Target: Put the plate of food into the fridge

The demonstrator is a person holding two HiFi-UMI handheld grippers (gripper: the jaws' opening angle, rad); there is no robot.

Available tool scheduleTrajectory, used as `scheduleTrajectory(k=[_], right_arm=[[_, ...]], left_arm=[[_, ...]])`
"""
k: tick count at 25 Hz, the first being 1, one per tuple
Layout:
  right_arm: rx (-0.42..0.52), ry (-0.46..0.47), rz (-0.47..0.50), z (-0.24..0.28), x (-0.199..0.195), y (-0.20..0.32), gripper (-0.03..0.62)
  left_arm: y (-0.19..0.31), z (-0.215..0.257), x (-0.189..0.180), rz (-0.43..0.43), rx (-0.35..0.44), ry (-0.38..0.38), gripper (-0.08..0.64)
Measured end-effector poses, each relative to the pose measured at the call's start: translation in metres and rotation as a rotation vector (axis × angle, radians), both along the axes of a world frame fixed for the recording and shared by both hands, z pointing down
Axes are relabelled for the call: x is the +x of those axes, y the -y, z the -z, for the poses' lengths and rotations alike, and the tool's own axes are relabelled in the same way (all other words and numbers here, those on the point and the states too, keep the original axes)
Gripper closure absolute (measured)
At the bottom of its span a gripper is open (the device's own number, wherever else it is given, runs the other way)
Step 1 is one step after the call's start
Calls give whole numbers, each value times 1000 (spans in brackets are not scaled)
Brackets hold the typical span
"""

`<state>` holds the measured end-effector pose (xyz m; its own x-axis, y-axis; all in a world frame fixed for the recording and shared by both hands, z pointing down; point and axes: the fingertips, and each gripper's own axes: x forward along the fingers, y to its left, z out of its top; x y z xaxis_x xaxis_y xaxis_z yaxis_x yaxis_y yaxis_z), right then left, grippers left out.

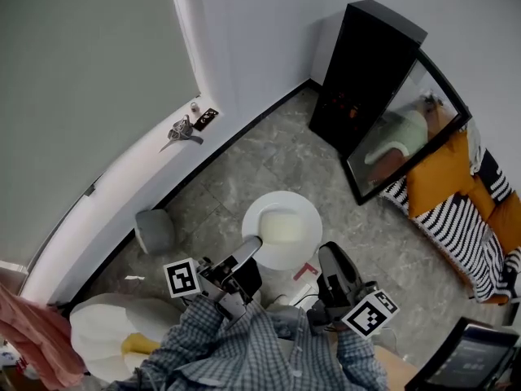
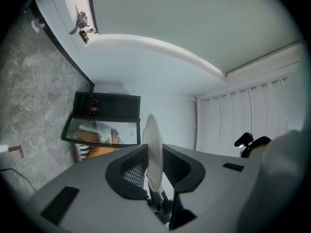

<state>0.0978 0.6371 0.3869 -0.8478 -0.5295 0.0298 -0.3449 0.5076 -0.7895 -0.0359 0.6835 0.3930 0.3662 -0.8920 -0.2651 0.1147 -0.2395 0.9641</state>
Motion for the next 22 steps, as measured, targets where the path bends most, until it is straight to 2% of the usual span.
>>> scheduleTrajectory(k=[3,8,14,22], right_arm=[[-46,38,19,-1,-9,-7,497],[-97,71,46,-2,-25,-17,497],[-86,93,56,-3,-38,-35,499],[-77,82,8,-2,-43,-45,500]], left_arm=[[-1,-1,-5,13,4,-18,485],[-7,-3,-6,-6,-2,0,485],[-19,-3,-7,-48,8,-23,485],[-24,-3,-13,-94,0,-22,485]])
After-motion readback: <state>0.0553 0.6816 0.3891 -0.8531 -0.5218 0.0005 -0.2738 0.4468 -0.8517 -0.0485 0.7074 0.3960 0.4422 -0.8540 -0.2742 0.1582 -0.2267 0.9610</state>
